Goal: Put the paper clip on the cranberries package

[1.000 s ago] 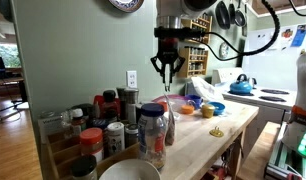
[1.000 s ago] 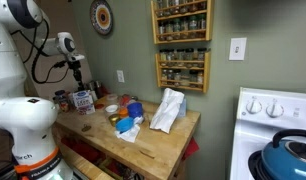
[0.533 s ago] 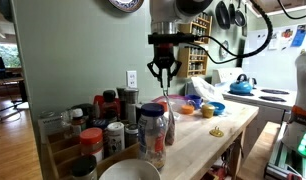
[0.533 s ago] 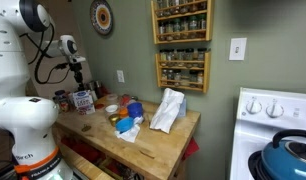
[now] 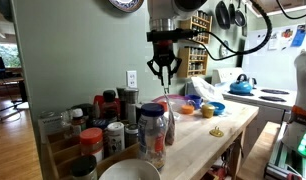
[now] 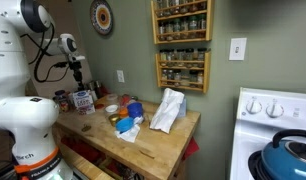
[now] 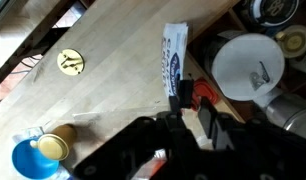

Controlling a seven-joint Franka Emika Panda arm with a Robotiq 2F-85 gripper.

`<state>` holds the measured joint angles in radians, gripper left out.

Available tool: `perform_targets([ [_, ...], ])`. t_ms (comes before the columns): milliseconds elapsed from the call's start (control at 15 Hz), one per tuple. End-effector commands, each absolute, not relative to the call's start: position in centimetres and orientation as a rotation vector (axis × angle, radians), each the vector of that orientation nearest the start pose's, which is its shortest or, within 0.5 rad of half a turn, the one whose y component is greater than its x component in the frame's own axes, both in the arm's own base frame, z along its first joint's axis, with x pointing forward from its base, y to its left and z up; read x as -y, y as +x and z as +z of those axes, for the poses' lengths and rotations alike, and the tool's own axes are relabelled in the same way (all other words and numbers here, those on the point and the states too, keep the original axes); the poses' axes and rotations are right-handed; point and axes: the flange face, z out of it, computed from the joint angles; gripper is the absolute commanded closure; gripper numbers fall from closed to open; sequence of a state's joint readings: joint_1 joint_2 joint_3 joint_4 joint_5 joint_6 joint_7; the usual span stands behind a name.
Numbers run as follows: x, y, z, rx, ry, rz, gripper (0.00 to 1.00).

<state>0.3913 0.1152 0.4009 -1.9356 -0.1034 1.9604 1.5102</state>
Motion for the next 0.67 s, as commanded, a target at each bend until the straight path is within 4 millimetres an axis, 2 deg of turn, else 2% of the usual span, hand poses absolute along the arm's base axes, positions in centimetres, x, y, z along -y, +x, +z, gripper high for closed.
perform_targets([
  [0,-40.4,41.4,41.4,-1.095,-3.080,-0.024,0.94],
  [600,-40.6,41.6,40.0,-1.083,-3.097,-0.008,0.94],
])
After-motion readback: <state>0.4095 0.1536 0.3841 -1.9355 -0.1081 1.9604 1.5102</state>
